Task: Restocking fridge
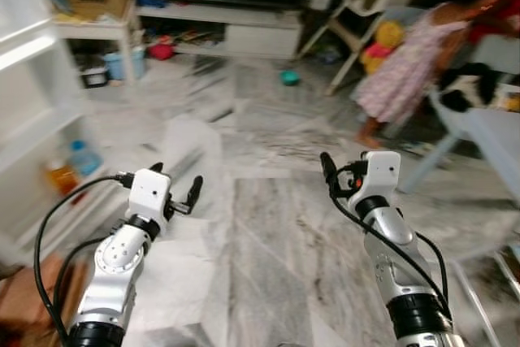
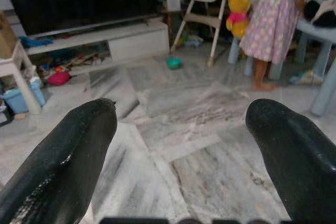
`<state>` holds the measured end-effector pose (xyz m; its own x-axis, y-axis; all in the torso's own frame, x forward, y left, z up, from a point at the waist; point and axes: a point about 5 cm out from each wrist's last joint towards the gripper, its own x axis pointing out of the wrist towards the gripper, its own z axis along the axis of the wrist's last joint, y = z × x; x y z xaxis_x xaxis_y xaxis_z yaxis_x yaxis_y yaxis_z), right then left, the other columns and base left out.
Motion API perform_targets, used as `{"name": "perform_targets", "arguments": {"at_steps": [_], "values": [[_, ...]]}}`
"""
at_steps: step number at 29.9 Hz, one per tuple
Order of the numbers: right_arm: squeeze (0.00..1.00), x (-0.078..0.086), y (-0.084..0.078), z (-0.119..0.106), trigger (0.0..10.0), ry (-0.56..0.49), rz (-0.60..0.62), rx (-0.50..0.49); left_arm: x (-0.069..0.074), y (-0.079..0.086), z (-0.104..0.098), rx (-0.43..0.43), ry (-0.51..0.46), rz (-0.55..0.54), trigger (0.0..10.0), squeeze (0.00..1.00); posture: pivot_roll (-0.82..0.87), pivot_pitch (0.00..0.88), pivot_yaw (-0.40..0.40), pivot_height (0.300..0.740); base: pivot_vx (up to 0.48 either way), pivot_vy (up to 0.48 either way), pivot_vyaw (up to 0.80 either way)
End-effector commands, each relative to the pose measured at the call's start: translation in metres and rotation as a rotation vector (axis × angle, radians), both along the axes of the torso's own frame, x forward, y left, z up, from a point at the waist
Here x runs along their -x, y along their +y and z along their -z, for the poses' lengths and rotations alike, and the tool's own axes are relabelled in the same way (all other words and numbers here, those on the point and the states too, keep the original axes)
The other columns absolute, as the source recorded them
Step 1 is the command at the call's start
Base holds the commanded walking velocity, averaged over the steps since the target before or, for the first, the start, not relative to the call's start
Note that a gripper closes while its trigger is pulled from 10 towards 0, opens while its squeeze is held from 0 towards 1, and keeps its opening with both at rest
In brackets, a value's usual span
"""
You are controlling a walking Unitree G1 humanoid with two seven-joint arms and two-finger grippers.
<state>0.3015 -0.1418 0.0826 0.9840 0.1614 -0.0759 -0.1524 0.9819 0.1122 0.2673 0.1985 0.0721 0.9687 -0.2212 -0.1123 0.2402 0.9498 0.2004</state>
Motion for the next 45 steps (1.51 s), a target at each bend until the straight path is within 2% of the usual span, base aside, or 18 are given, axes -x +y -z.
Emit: {"name": "perform_targets", "arguments": {"at_steps": [1,12,17,25,28,32,36,45], "values": [[0.0,-0.002,-0.008,-0.003,10.0,-0.015,0.02,0.021,-0.003,-0.006,-0.003,0.003,-0.014,0.016,10.0,0.0,0.05,0.0,-0.082,0.74,0.371,-0.3,-0.8],[0.0,-0.002,-0.01,-0.007,10.0,-0.043,0.022,0.015,-0.005,-0.008,-0.004,0.012,-0.015,0.021,10.0,0.0,0.05,0.0,-0.074,0.74,0.429,-0.134,-0.76],[0.0,-0.003,-0.006,-0.014,10.0,-0.094,-0.01,0.055,-0.008,-0.002,-0.01,0.016,-0.03,0.003,10.0,0.0,0.05,0.0,-0.076,0.74,0.48,0.0,0.0],[0.0,-0.009,-0.006,-0.028,10.0,-0.151,-0.012,0.052,-0.01,0.004,-0.023,0.046,-0.073,-0.038,10.0,0.0,0.06,0.0,-0.083,0.74,0.479,0.0,-0.27],[0.0,-0.009,-0.007,-0.028,10.0,-0.151,-0.009,0.055,-0.01,0.003,-0.023,0.059,-0.073,-0.045,10.0,0.0,0.06,0.0,-0.083,0.74,0.459,0.0,-0.8],[0.0,-0.005,-0.005,-0.026,10.0,-0.151,-0.019,0.062,-0.01,-0.006,-0.023,0.086,-0.077,-0.025,10.0,0.0,0.05,0.0,-0.087,0.74,0.413,0.086,-0.8],[0.0,-0.003,-0.004,-0.027,10.0,-0.161,-0.026,0.072,-0.012,-0.011,-0.025,0.077,-0.093,-0.014,10.0,0.0,0.04,0.0,-0.089,0.74,0.282,0.386,-0.8],[0.0,0.0,-0.001,-0.03,10.0,-0.198,-0.054,0.08,-0.014,-0.014,-0.027,0.093,-0.108,-0.013,10.0,0.0,0.04,0.0,-0.092,0.74,0.276,0.099,-0.8]]}}
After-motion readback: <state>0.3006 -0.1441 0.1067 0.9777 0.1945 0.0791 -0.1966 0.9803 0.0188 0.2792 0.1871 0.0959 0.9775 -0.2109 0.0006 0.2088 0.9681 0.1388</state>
